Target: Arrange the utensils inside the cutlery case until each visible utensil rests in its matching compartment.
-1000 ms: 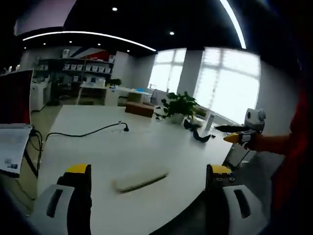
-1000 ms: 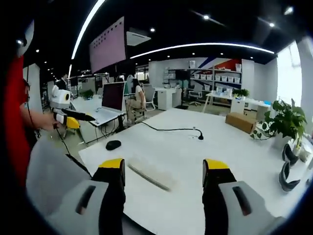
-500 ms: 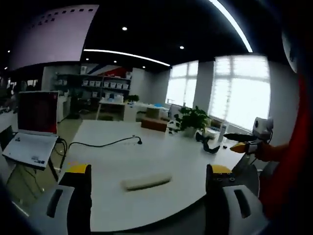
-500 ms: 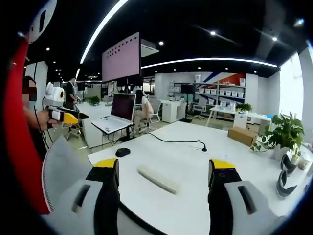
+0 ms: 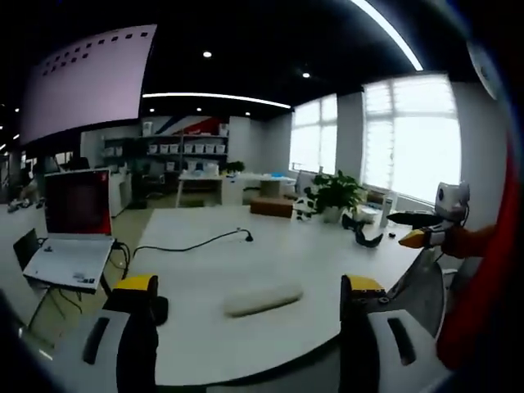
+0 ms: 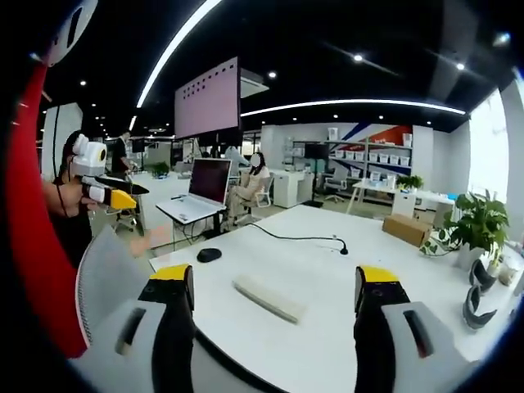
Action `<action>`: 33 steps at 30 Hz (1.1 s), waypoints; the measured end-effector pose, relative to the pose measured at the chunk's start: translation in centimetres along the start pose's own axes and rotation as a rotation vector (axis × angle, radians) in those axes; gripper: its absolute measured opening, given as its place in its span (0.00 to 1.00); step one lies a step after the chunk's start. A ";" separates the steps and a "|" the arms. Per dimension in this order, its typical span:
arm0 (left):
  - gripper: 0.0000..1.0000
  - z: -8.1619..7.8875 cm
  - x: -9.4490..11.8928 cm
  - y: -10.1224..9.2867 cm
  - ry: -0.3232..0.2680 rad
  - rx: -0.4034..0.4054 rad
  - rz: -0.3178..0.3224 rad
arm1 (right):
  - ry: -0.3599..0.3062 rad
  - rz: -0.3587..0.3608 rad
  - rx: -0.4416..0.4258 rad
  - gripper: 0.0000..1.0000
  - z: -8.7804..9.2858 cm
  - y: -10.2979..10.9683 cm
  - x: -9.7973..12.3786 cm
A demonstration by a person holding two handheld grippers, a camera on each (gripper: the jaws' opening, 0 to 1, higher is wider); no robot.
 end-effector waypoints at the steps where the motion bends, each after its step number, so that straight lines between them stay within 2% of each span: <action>1: 0.92 0.1 -0.2 0.0 0.013 -0.009 0.000 | -0.001 0.003 0.000 0.81 0.0 0.0 0.0; 2: 0.91 0.3 -0.3 -0.1 0.024 -0.021 0.003 | 0.000 0.007 -0.003 0.81 0.0 0.0 0.0; 5: 0.88 1.4 -0.7 0.4 0.116 -0.111 -0.026 | -0.005 0.012 -0.008 0.82 0.0 0.0 -0.2; 8: 0.90 0.9 -1.1 -0.2 0.068 -0.072 0.001 | 0.016 0.018 0.019 0.82 0.4 0.0 -0.6; 12: 0.91 0.8 -1.4 -0.2 0.057 -0.059 0.015 | 0.020 0.025 0.008 0.82 0.6 -0.3 -0.7; 15: 0.91 0.8 -1.7 0.0 0.057 -0.038 0.021 | 0.021 0.038 0.012 0.81 0.8 -0.5 -0.6; 23: 0.91 1.3 -2.3 -0.4 0.067 -0.045 0.039 | 0.060 0.054 0.038 0.80 1.7 -0.8 -0.6; 33: 0.90 1.9 -2.8 0.2 0.082 -0.039 0.037 | 0.088 0.041 0.041 0.79 2.6 -0.1 -1.3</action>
Point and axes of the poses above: the point that each gripper's makers call its tool centre point, and the gripper's own axes: x roughly backward along the fingers, y roughly to its left, z roughly out of its underside, the point moved 2 cm from there along x, roughly backward along the fingers, and after that the axes turned 6 degrees about -x, right-handed, at the moved point
